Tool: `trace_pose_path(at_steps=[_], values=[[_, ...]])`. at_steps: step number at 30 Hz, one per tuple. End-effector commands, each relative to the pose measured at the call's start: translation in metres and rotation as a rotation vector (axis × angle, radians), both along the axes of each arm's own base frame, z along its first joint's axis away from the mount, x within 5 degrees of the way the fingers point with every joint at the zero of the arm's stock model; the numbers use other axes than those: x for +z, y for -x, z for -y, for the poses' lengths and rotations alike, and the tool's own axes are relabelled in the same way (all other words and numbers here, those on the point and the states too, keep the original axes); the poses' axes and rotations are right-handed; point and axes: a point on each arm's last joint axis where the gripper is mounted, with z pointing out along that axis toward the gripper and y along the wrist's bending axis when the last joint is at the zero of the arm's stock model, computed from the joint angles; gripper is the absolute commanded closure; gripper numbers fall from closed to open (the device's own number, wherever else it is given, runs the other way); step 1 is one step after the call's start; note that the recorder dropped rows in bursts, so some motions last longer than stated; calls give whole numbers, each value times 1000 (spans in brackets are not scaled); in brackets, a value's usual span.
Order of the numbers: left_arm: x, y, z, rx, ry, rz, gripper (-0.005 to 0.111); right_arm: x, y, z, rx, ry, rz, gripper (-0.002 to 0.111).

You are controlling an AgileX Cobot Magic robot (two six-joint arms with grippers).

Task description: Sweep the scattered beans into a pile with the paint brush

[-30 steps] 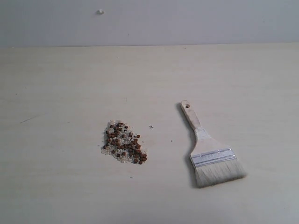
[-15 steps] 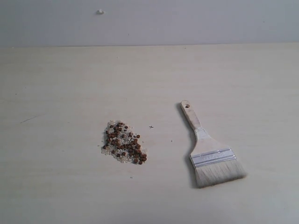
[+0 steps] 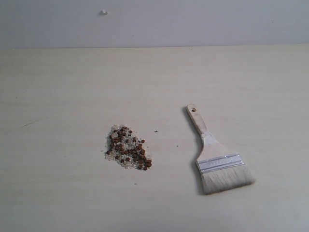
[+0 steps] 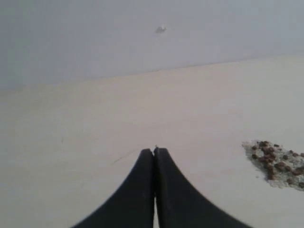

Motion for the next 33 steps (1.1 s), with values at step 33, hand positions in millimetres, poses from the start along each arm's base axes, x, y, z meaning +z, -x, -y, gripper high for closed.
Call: trace_pose_path(at_steps=[33], values=[[-4, 0, -3, 78, -11, -46, 107, -1, 0, 0, -4, -1, 4, 108]])
